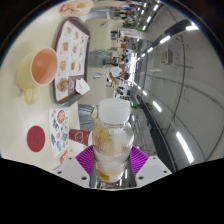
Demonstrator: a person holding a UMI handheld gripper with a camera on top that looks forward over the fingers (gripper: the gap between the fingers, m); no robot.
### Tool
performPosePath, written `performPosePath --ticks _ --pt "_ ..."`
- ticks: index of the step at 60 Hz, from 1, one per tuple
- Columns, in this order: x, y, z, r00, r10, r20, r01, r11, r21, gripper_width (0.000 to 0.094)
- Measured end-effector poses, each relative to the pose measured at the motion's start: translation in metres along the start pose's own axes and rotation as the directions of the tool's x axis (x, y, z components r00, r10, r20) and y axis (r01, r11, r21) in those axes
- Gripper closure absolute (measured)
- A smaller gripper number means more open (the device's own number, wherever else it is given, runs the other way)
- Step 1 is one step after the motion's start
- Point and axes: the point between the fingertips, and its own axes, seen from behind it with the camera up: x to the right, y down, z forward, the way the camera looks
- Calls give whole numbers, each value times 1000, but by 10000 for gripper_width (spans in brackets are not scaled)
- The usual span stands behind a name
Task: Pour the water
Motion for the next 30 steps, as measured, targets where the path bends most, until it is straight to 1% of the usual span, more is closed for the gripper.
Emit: performPosePath --ticks 9,13,17,24,30 --pt "-31 -49 2 956 -295 -7 295 954 52 486" --pt "-34 -67 0 904 -425 -55 428 902 61 486" --pt "-39 -79 3 862 -499 -86 505 861 64 486" --pt "-52 -83 5 865 -501 -30 501 864 48 488" --pt "-51 -86 2 889 -458 -25 458 887 64 486"
